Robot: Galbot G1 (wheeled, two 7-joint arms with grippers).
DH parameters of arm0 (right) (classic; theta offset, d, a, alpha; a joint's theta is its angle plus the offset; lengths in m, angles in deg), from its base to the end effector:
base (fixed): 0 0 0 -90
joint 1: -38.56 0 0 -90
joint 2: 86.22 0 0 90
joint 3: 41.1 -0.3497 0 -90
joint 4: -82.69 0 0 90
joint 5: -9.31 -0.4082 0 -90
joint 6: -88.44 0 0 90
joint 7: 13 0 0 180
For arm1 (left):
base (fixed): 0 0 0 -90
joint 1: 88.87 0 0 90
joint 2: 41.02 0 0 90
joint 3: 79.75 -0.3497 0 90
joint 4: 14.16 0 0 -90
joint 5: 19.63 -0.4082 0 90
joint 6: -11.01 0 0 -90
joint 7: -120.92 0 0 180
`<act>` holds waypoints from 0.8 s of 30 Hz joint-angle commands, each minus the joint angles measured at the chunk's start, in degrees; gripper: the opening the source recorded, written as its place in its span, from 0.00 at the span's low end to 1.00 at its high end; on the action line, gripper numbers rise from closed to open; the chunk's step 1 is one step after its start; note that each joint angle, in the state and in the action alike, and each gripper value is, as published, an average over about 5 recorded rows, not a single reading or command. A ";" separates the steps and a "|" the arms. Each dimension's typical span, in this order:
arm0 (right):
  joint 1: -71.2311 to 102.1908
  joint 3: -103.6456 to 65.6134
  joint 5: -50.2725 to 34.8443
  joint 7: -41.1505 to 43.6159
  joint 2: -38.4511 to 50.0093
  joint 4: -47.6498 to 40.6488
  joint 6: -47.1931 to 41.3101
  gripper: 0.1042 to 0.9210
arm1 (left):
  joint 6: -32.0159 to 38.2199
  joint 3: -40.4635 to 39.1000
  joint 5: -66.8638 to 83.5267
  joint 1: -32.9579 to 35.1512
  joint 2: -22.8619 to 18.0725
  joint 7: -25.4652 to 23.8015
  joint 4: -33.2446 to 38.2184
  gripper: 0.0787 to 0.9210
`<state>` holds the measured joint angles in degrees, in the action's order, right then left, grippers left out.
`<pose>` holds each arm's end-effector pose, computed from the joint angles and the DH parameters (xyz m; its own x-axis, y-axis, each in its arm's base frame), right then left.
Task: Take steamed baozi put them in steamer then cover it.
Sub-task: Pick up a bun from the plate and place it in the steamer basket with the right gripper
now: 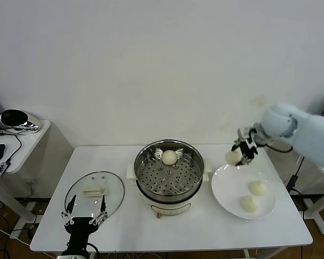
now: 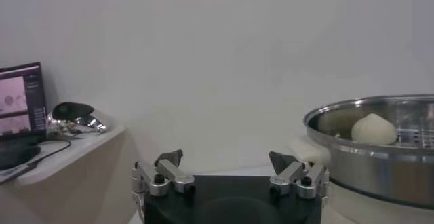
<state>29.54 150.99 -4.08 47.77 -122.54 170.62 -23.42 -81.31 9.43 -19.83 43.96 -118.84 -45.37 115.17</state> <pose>0.5440 -0.0574 -0.0002 -0.3509 -0.1594 0.9227 -0.9172 -0.1402 -0.3731 0.1704 0.0148 -0.2806 -0.9924 -0.0974 0.0746 -0.0835 0.9817 0.1710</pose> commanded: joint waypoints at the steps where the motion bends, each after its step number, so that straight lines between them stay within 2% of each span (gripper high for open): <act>1: -14.99 8.48 -10.53 -1.61 -4.41 5.13 -5.10 0.62 | 0.04 0.04 0.03 -0.07 0.07 -0.02 0.08 0.88; 11: -5.60 6.36 -21.21 -8.38 -21.61 0.48 -13.13 0.62 | 0.09 0.70 0.28 -0.51 -0.34 0.16 -0.17 0.88; 24: 7.48 4.19 -19.99 -15.24 -34.30 -10.98 -17.60 0.63 | 0.05 1.37 0.14 -0.66 -0.79 0.14 -0.98 0.88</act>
<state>32.38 155.38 -21.78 35.90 -149.44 163.81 -38.06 -81.24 10.79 -19.67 43.25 -119.64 -45.23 114.23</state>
